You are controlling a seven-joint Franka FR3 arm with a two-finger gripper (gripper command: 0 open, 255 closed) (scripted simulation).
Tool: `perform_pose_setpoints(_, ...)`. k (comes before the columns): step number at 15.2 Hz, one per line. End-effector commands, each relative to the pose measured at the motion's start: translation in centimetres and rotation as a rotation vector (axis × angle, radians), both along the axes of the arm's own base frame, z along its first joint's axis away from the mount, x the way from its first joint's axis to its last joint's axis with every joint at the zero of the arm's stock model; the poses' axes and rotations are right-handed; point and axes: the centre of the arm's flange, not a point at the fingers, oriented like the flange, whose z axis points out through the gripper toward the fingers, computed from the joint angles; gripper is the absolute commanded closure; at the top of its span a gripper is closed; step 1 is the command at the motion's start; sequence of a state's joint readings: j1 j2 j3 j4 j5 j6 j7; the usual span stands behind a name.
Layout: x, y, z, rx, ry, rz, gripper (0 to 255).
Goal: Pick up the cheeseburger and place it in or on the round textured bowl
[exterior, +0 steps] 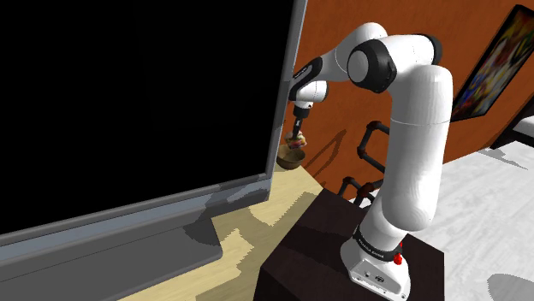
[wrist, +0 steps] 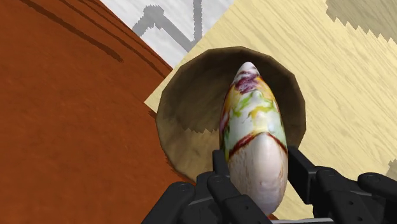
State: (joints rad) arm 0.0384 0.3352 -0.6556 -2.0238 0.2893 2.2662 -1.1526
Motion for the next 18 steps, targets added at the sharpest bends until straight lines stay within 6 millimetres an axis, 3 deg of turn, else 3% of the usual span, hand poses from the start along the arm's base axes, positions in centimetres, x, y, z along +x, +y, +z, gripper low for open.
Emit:
perform_pose_setpoints(1, 0.1, 0.0, -1.1, 0.0, -0.001, 0.0, 255)
perform_pose_setpoints(6, 0.1, 0.0, -3.9, 0.0, -0.001, 0.0, 255)
perform_pose_setpoints(14, 0.1, 0.0, -3.9, 0.0, -0.001, 0.0, 255)
perform_pose_setpoints(15, 0.1, 0.0, -3.9, 0.0, -0.001, 0.0, 0)
perform_pose_setpoints(18, 0.1, 0.0, -3.9, 0.0, -0.001, 0.0, 0)
